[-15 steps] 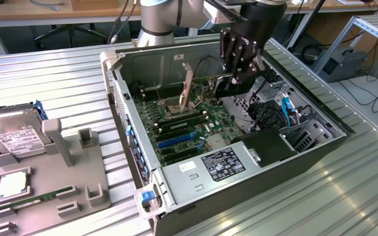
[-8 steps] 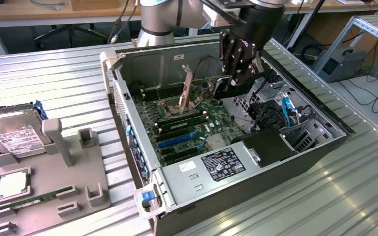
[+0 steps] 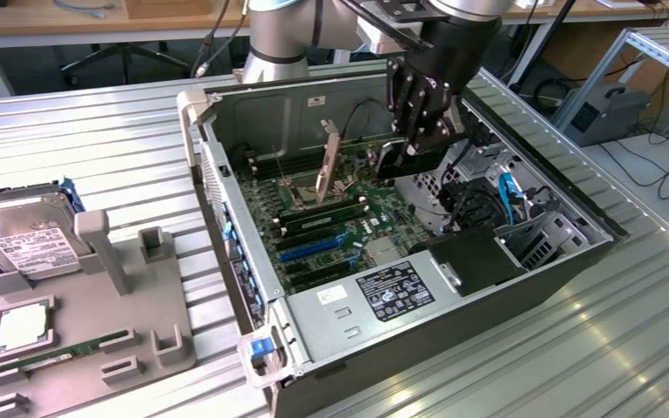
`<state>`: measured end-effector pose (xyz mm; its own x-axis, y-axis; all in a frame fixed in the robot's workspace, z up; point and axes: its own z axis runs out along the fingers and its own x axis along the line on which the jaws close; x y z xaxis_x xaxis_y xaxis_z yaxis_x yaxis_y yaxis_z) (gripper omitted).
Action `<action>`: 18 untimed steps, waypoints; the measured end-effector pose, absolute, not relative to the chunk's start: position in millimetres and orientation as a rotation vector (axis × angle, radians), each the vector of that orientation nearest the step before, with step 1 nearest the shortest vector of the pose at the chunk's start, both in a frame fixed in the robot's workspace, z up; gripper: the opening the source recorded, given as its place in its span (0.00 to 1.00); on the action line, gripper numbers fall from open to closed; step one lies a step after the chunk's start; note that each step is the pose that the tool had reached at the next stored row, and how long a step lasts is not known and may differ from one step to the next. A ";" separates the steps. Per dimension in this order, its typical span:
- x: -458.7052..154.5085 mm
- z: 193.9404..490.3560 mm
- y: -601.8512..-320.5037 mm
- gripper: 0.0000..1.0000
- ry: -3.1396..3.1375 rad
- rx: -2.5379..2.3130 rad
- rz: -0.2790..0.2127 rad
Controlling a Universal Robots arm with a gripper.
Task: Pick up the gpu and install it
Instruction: 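Insert the gpu into the slot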
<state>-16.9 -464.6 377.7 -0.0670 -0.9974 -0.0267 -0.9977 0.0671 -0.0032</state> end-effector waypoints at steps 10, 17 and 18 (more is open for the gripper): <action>-18.3 373.7 -464.6 0.27 2.279 -2.131 0.025; -19.5 370.0 -464.6 0.27 2.279 -2.131 0.025; -19.5 370.0 -464.6 0.27 2.279 -2.131 0.025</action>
